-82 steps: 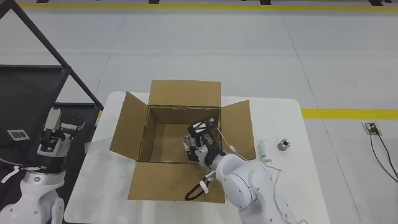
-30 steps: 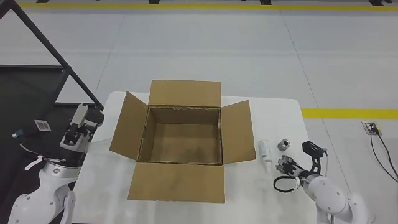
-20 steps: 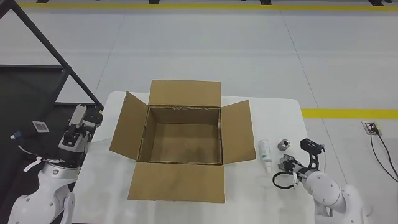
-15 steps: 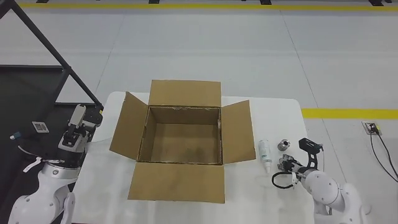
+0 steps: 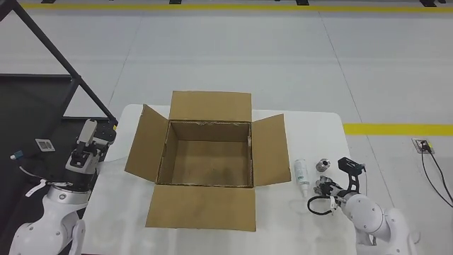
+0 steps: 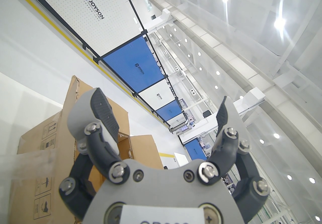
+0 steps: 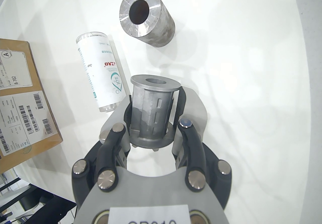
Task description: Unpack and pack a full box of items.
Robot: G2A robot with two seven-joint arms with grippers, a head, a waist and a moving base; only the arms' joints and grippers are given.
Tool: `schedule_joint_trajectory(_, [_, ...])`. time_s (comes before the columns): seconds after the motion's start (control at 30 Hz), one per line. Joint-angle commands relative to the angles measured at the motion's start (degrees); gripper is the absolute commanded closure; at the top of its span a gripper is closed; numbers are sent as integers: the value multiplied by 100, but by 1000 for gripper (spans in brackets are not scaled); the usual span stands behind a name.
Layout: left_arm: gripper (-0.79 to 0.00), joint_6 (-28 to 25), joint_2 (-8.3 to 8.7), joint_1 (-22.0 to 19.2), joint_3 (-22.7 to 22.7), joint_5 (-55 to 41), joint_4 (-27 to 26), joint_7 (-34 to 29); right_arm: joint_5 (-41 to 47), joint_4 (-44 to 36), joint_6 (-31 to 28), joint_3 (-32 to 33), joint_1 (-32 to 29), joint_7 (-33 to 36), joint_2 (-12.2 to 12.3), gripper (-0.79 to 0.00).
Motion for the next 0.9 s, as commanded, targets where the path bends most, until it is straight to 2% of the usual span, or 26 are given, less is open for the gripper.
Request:
schedule_joint_trajectory(0.0, [-785, 2, 1, 4, -8, -6, -5, -8, 23, -6, 15, -27, -9, -2, 13, -329])
schedule_joint_trajectory(0.17, [-785, -20, 2, 19, -15, -22, -14, -31, 44, -12, 62, -102, -18, -24, 43, -391])
schedule_joint_trajectory(0.23, [-785, -25, 2, 26, -18, -25, -16, -34, 62, -27, 82, -127, -31, -41, 54, -496])
schedule_joint_trajectory(0.3, [-785, -30, 2, 35, -24, -23, -19, -33, 82, -44, 94, -143, -46, -63, 66, -523])
schedule_joint_trajectory(0.8, [-785, -62, 0, 97, -30, -8, -64, -22, 340, -497, 158, -165, -316, -362, 151, -606])
schedule_joint_trajectory(0.87, [-785, -67, -1, 106, -31, -21, -72, -25, 471, -667, 133, -154, -407, -472, 155, -573])
